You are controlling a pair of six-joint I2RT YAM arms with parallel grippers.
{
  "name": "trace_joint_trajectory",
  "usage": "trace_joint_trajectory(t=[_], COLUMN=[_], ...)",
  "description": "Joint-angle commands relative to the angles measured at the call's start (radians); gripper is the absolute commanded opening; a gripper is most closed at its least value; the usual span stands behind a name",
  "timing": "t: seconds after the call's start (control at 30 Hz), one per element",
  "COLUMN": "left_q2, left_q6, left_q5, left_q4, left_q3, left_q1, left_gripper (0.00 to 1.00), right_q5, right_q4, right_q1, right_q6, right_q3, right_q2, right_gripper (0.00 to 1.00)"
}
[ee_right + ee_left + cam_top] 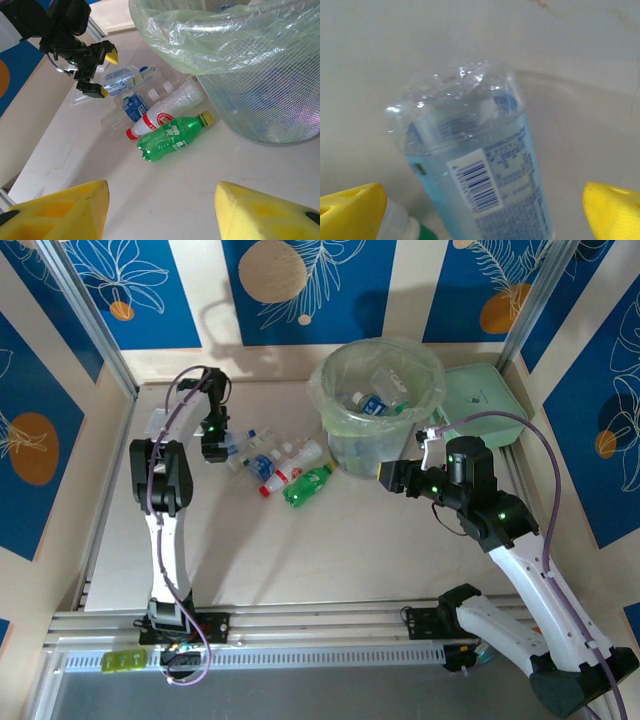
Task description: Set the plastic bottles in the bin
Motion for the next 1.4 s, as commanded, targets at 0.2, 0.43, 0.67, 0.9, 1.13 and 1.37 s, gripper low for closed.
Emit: trace_joint_trajectory(t=[0.2,0.43,0.67,0.9,1.13,1.37], left_q2=[0.145,0.121,0.012,-0.176,-0.496,-0.784], left_q6=[0.002,0.06,0.208,0.395,0.686,1.243], left_q5=[0.03,0.015,0.001,0.044,0.096,0.27], left_q4=[-0.019,-0.022,-0.045,-0.066,0.156,0.474], left_q3=[0.109,0.126,0.192,0.176,-0.049,-0.283], left_q1=[0.023,0.028,0.047,0.036,-0.076,-0.341], left_gripper=[0.77,0.6,0.51,0.44,0.42,0.42], right_q5=[0.017,0.02,0.084,0.144,0.121,0.057], right_q4=[-0.001,-0.009,-0.052,-0.096,-0.092,-0.054], right_q1=[0.017,0.03,0.104,0.158,0.157,0.126], right_q6=[-0.021,-0.008,-0.001,0.009,0.019,0.047], right_q3=[0.003,0.025,0.082,0.139,0.173,0.21], right_q2=[0.012,0.033,0.035,0.018,0.011,0.033], right_gripper=[0.58,0.57,0.57,0.57,0.57,0.58])
